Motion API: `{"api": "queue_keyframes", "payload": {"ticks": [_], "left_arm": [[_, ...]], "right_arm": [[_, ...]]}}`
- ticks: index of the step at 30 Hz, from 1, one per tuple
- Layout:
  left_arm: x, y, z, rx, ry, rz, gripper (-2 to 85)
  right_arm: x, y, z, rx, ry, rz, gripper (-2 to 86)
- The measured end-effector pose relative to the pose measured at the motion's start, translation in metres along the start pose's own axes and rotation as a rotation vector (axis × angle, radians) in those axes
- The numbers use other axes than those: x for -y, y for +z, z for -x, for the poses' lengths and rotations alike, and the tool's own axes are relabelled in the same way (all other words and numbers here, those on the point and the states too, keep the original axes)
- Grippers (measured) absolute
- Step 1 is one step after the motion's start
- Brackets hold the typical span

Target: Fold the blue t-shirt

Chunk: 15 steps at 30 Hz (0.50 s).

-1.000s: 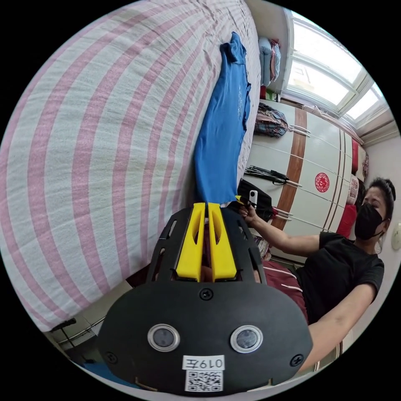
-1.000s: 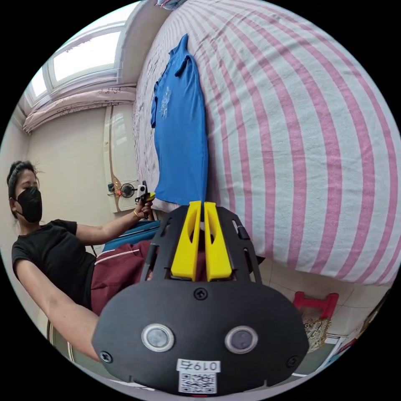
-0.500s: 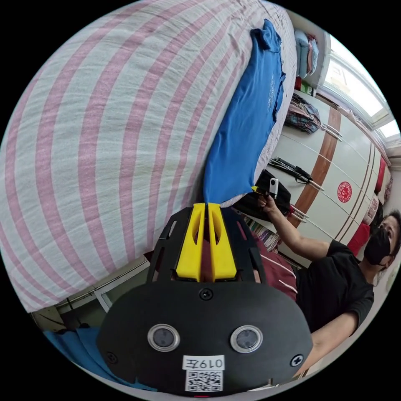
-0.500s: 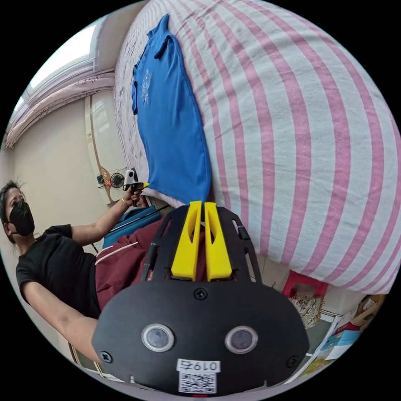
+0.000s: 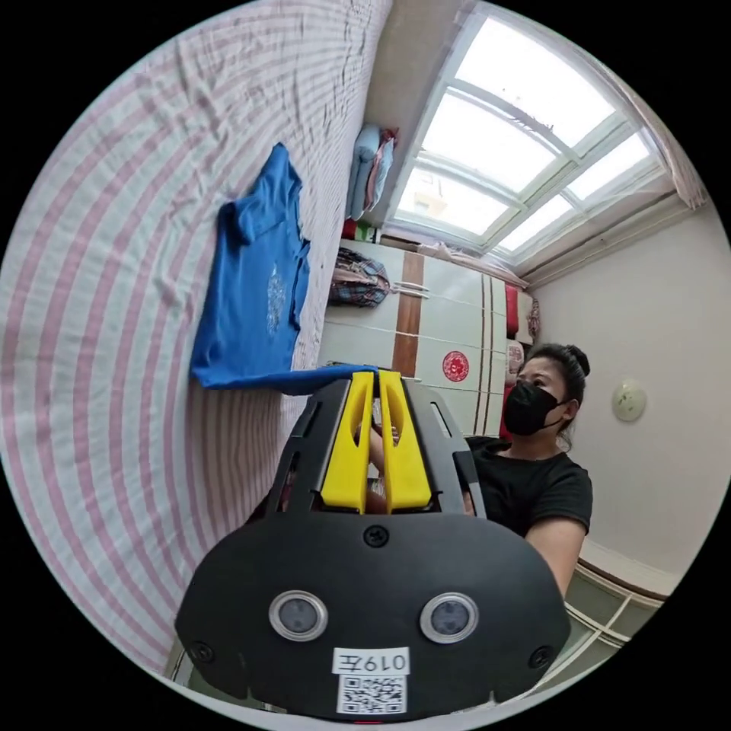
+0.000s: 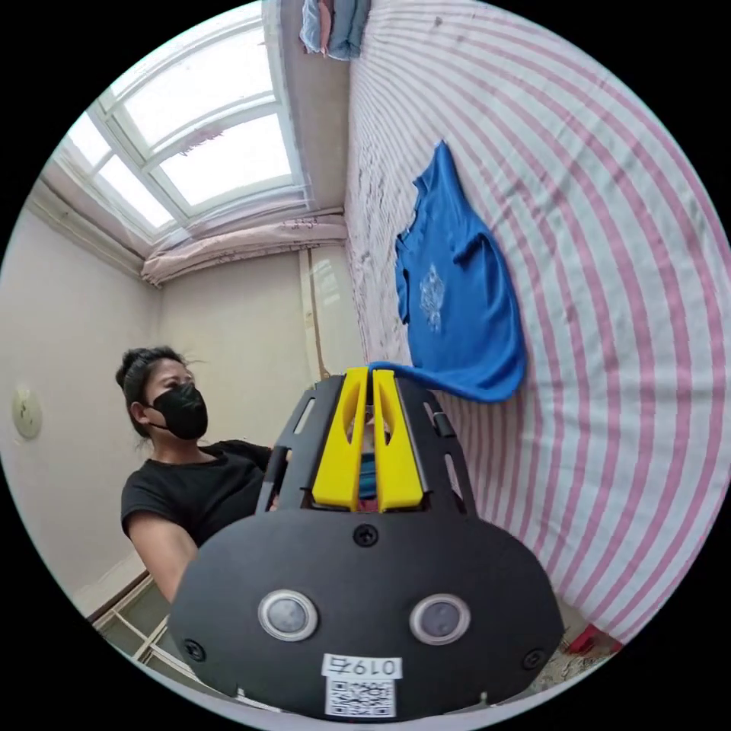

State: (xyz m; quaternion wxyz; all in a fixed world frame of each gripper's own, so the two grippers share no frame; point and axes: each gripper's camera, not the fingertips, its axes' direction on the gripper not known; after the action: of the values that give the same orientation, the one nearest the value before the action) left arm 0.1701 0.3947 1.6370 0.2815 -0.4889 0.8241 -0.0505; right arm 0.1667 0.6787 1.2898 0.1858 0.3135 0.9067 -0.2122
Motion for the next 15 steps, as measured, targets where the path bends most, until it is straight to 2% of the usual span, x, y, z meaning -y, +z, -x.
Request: {"api": "queue_keyframes", "payload": {"ticks": [3, 11, 15], "left_arm": [[0.037, 0.004, -0.011, -0.043, 0.042, -0.087, 1.7], [0.119, 0.024, -0.016, -0.109, -0.017, -0.292, 1.4], [0.148, 0.035, -0.014, -0.113, -0.145, -0.359, 1.4]], "right_arm": [[0.052, -0.008, 0.004, 0.060, -0.012, -0.075, -0.2], [0.176, -0.003, -0.007, 0.092, 0.032, -0.155, -0.2], [0.222, 0.001, -0.024, 0.085, 0.107, -0.192, -0.2]]}}
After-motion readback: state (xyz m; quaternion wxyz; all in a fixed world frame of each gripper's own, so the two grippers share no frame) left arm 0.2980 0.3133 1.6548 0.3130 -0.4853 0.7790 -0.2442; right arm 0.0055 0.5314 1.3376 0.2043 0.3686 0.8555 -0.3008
